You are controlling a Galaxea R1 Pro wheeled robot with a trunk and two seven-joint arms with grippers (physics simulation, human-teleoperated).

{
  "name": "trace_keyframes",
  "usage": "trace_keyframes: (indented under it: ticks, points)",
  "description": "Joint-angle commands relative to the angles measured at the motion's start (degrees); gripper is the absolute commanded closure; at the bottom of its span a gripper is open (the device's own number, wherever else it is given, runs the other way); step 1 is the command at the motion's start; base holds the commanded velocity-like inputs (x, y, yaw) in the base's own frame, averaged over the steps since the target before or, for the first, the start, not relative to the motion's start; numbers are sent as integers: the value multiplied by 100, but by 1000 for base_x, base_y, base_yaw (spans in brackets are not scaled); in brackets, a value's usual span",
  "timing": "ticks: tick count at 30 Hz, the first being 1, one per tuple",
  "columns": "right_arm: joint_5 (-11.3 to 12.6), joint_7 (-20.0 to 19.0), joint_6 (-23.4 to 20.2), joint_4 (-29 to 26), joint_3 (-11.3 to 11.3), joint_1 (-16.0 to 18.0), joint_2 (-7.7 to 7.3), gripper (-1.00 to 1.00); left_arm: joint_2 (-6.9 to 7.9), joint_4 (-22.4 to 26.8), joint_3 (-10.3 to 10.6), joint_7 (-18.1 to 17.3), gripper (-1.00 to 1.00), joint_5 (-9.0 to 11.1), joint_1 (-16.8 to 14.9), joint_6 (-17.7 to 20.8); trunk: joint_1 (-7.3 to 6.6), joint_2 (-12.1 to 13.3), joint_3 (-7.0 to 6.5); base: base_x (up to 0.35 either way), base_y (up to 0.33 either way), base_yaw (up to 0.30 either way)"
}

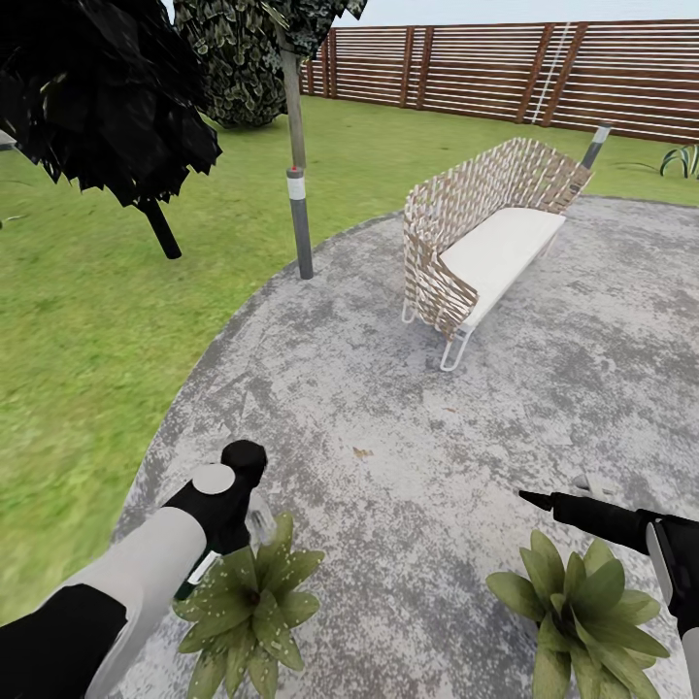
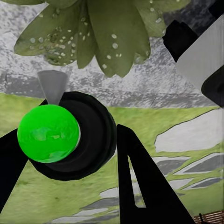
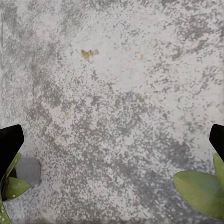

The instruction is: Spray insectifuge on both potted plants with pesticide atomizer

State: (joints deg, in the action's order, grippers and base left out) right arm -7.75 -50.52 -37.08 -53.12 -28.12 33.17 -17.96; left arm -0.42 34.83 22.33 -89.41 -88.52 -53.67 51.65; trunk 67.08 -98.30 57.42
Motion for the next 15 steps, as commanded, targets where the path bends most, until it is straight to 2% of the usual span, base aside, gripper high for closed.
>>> trace_keyframes:
  ticks: [1,2,4,5,8,11,15]
  points:
    - [-60,-56,-19,-5,-18,6,3,-100,9,2,-74,-59,100,-46,-3,58,0,-2,4,0,0,0]
    - [-60,-55,-19,-5,-18,6,3,-100,21,-7,-332,-59,100,-48,-3,51,0,-2,4,0,0,0]
    - [-60,-55,-19,-5,-18,6,3,-100,58,-82,-594,-59,100,-50,-3,4,0,-2,4,0,0,0]
    - [-60,-54,-19,-5,-18,6,3,-100,176,-227,-744,-59,100,-51,-3,-63,0,-2,4,0,0,0]
    - [-60,-54,-19,-5,-18,6,3,-100,414,-395,-835,-59,100,-52,-3,-103,0,-2,4,0,0,0]
    - [-60,-54,-19,-5,-18,6,3,-100,562,-424,-850,-59,100,-52,-3,-110,0,-2,4,0,0,0]
    - [-60,-54,-19,-5,-18,6,3,-100,592,-425,-853,-59,100,-60,-3,-110,0,-2,4,0,0,0]
